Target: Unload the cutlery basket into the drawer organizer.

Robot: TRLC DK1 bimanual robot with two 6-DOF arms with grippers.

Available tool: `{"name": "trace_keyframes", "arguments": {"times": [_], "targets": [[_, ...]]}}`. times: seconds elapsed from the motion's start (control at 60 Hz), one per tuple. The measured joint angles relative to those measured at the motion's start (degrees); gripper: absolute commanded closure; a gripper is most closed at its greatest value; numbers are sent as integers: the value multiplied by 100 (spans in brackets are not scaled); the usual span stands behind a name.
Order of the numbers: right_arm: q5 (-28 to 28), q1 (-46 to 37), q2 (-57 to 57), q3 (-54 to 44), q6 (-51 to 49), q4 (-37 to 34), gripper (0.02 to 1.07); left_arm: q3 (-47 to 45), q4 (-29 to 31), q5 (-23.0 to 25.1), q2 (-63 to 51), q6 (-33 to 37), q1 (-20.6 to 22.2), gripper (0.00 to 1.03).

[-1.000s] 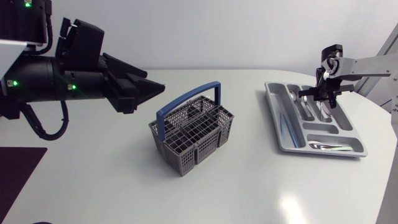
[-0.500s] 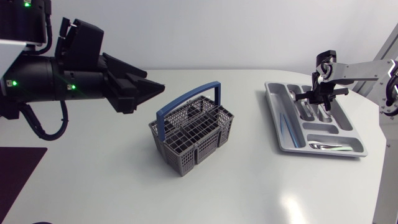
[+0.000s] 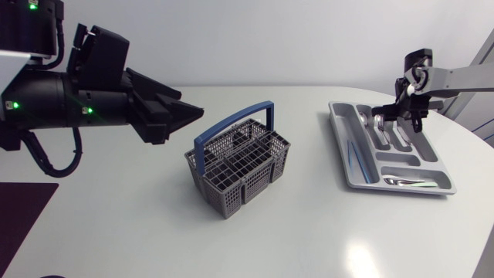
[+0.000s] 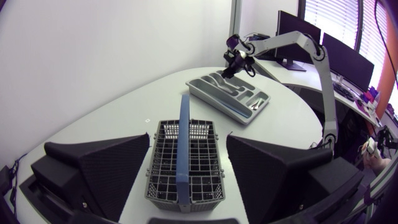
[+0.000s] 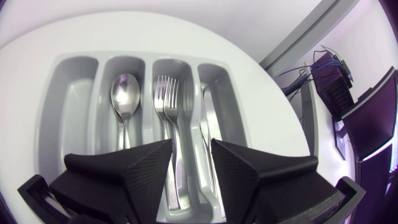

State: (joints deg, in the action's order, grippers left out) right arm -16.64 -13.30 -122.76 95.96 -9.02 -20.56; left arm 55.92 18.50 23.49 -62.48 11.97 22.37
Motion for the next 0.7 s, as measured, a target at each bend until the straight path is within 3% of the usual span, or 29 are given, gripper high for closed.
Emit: {"name": "trace_keyframes", "arguments": {"times": [0.333, 0.5, 0.7], "targets": [[911, 1132, 2634, -1937, -83, 376, 51, -282, 188, -623, 363, 581, 9, 5], [1309, 1766, 2953, -2402, -74, 472, 49, -892, 9, -761, 369, 992, -223, 5], [1843, 2267, 2951, -2590, -11, 610, 49, -1447, -726, -1005, -31, 1443, -599, 5]]}}
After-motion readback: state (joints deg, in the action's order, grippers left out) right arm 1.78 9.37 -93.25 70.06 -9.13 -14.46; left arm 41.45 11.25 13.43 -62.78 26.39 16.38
